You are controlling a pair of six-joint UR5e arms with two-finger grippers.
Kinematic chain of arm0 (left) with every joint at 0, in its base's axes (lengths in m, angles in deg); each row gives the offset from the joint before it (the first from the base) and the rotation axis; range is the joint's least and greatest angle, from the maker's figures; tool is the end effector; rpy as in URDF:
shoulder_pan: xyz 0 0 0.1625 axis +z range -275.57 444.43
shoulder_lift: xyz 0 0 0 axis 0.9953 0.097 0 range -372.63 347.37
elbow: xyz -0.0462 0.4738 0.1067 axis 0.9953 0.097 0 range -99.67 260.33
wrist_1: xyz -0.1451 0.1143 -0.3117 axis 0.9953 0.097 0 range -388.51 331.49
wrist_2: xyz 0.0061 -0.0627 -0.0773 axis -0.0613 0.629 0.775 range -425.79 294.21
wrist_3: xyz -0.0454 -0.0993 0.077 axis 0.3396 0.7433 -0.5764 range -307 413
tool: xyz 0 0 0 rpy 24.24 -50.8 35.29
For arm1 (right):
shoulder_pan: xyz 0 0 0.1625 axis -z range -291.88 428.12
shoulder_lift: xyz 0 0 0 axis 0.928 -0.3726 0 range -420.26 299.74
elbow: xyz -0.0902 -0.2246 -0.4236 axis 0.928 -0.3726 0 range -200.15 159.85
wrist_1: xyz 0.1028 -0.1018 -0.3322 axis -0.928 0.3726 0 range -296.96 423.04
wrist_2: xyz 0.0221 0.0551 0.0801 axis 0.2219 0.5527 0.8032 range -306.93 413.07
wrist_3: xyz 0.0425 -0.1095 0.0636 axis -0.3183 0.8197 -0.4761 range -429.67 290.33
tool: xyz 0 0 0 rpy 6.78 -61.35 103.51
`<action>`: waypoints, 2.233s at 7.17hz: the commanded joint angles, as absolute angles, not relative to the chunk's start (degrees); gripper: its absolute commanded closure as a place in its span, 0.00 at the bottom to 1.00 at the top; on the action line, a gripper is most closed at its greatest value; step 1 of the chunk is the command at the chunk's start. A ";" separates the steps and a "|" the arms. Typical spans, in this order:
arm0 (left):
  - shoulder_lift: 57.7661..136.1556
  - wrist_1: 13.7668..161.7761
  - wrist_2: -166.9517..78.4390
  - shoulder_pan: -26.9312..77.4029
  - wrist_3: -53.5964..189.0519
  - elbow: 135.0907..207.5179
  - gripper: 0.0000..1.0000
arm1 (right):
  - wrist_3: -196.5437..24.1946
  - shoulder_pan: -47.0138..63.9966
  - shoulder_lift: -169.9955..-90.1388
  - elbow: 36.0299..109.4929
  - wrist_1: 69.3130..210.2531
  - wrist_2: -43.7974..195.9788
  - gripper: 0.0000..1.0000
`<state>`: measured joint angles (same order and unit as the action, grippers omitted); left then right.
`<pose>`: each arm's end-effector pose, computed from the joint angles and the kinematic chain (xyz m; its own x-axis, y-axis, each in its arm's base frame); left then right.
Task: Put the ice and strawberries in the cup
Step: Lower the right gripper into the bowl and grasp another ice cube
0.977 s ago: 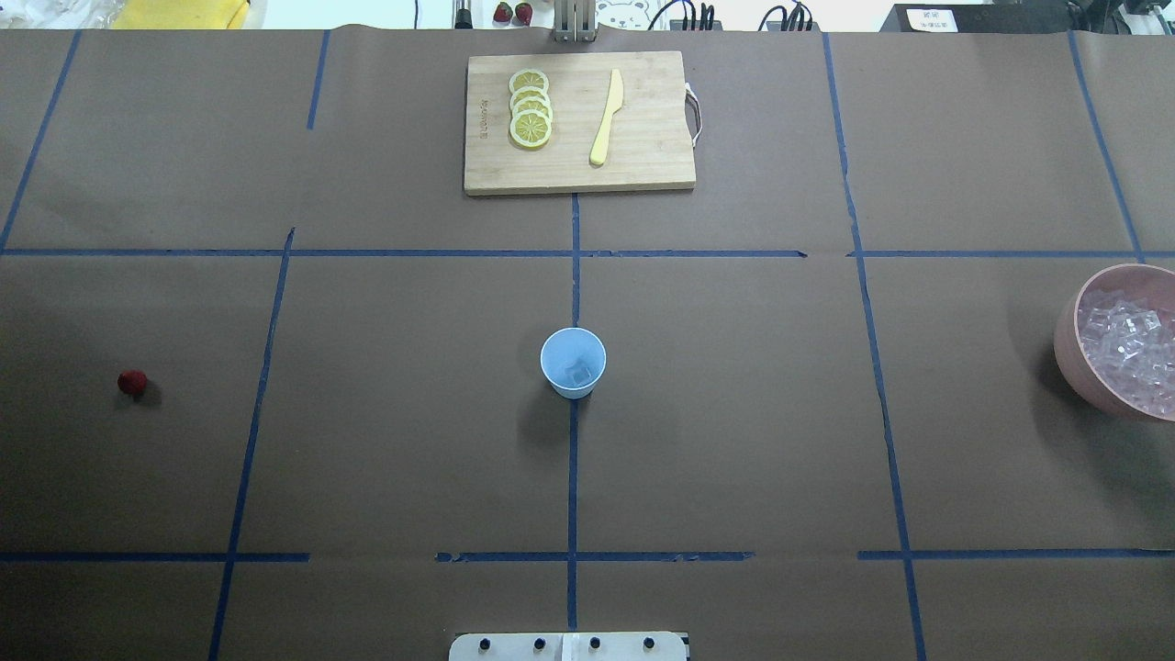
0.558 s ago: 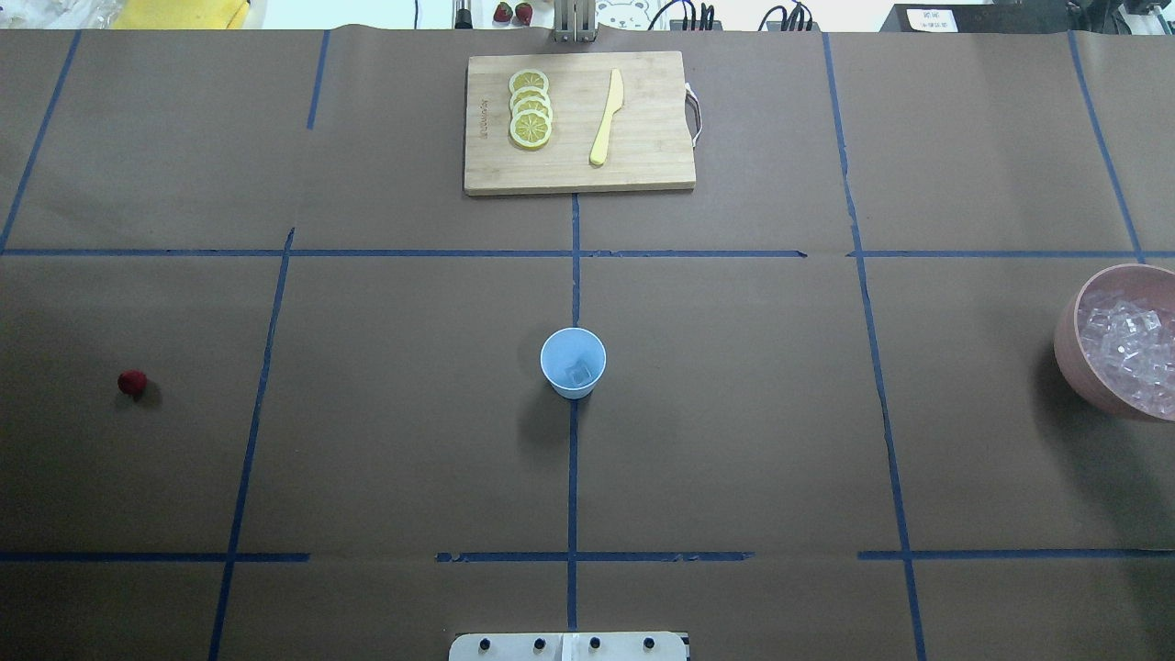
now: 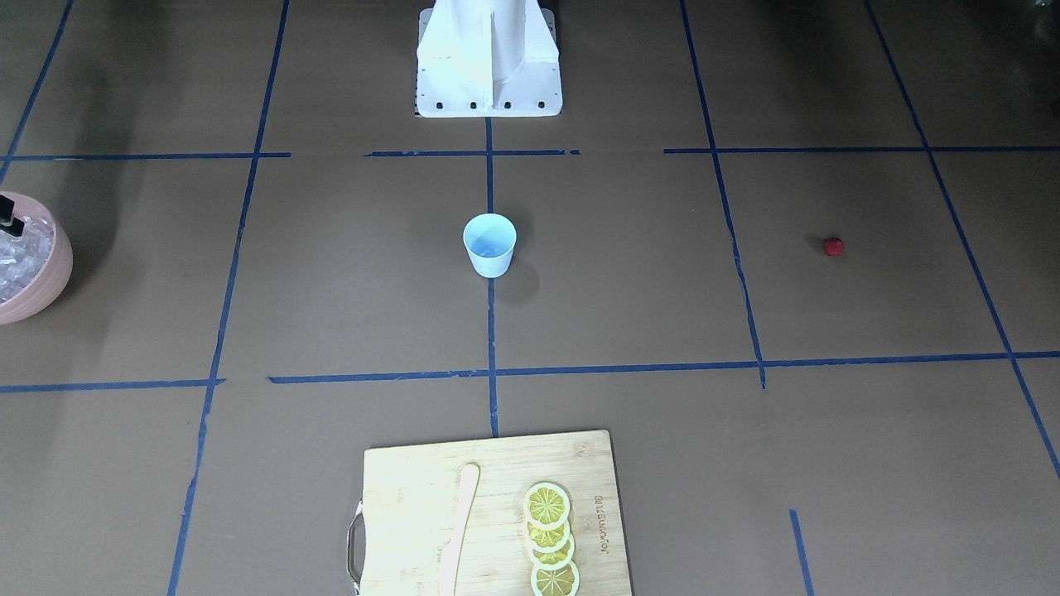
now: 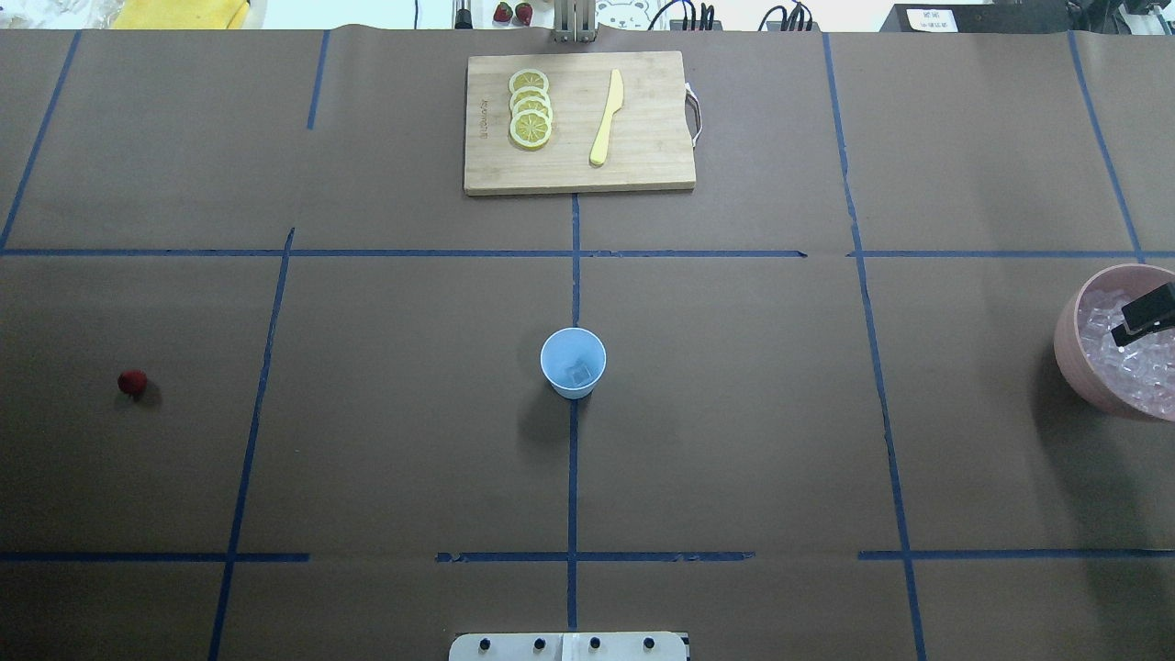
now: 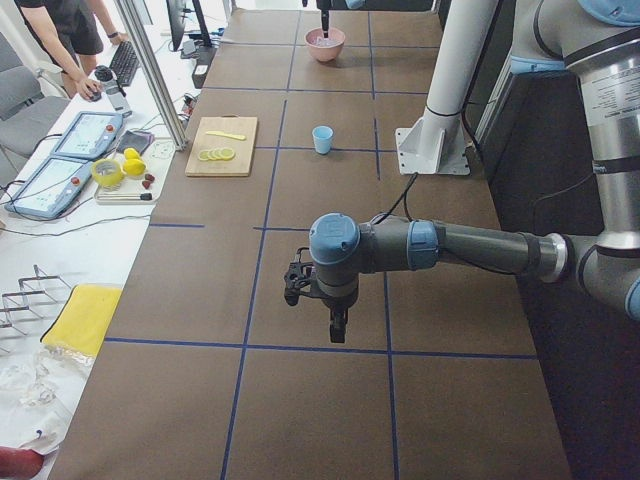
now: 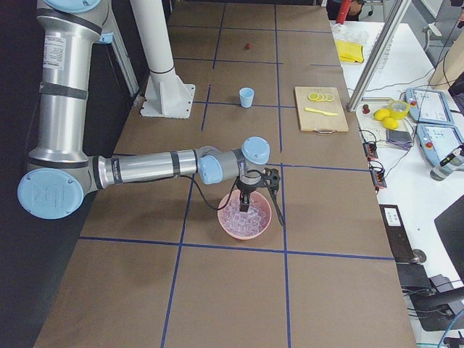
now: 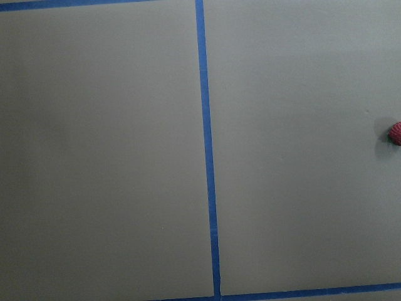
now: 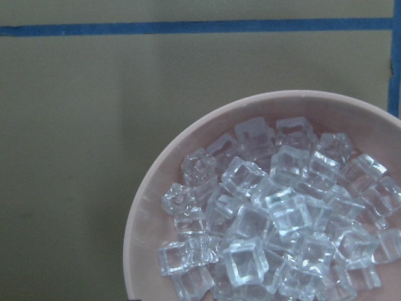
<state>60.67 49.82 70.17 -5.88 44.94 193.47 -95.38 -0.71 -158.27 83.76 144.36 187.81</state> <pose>-0.0389 -0.2852 0.6936 0.6888 0.0709 -0.7215 -0.0919 0.9957 0.0100 -0.1033 -0.3755 0.6777 0.6908 0.0115 0.7230 0.0553 0.9961 -0.0687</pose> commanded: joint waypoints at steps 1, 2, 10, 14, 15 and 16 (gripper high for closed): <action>60.49 49.89 70.18 -5.83 44.91 193.45 0.00 | -96.48 2.02 -158.08 83.13 143.90 184.04 0.09; 60.40 49.89 70.18 -5.83 44.91 193.45 0.00 | -96.48 2.29 -158.08 82.95 143.90 183.33 0.10; 60.40 49.98 70.18 -5.83 44.82 193.54 0.00 | -96.48 3.08 -157.64 82.07 143.90 180.25 0.35; 60.40 50.07 70.26 -5.83 44.82 193.71 0.00 | -96.48 3.79 -157.55 81.90 143.90 179.63 0.56; 60.40 49.98 70.27 -5.83 44.82 193.89 0.00 | -96.48 3.79 -157.64 81.98 143.90 179.63 0.64; 60.40 49.98 70.27 -5.83 44.82 193.89 0.00 | -96.48 3.79 -157.56 82.07 143.90 179.72 0.76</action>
<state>60.40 50.01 70.26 -5.83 44.82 193.81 -96.49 3.78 -157.58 81.97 143.90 179.66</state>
